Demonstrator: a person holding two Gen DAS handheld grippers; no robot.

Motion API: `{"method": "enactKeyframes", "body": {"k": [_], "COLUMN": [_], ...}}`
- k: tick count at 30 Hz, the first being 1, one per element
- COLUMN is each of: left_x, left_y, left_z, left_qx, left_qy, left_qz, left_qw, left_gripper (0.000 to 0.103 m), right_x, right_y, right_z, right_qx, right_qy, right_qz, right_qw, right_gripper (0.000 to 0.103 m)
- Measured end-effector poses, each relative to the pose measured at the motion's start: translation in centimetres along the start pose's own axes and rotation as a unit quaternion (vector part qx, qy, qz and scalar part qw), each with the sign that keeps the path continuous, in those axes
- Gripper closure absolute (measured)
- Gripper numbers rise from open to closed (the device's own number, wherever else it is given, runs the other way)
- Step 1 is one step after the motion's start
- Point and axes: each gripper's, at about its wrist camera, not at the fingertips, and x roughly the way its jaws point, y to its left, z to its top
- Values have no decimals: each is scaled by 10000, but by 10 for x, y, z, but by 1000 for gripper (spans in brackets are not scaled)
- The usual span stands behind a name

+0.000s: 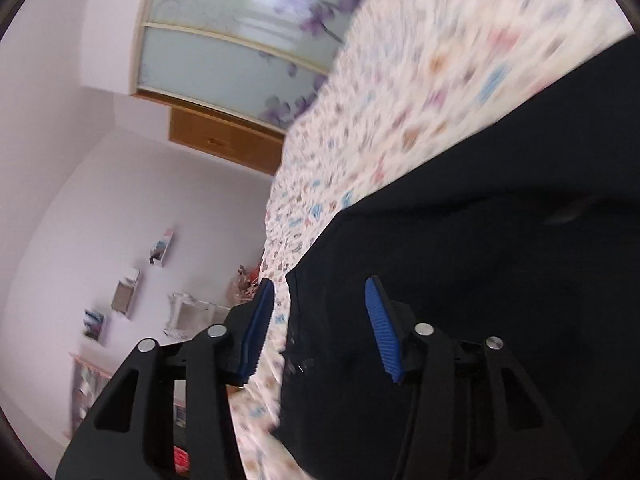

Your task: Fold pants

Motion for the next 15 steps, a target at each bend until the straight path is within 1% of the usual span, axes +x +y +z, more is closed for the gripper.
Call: {"method": "enactKeyframes", "body": {"k": [2,3,6,8,10,12,13,14,15], "left_x": [6,9,19,24,27,29,29,30,30], "left_y": [3,3,4,4,5,6,7,8,9], "left_z": [-1,-2,-5,-7,-8,-9,-8,-8,-8], "left_qx": [45,67,114,140,155,126,91,75,44], "left_qy": [65,109,304,434,523,561,592,608,632], "left_qz": [169,234,349,300,293,253,226,217,210], "left_qw": [9998,9996,9989,9985,9981,9980,9980,9979,9978], "left_gripper": [2,2,2,2,2,2,2,2,2], "right_x": [46,68,105,115,122,121,123,119,116], "right_y": [-8,-13,-25,-33,-44,-55,-55,-54,-52], "right_z": [9,14,23,30,35,36,37,37,37], "right_qx": [418,626,866,1018,1242,1518,1516,1454,1262], "right_qy": [155,127,-143,-347,-527,-737,-832,-942,-1072], "right_qz": [-53,-168,-590,-845,-1215,-1368,-1433,-1536,-1716], "right_qw": [9990,9978,9944,9906,9834,9761,9745,9728,9712], "right_gripper": [53,53,53,53,53,55,56,62,78]}}
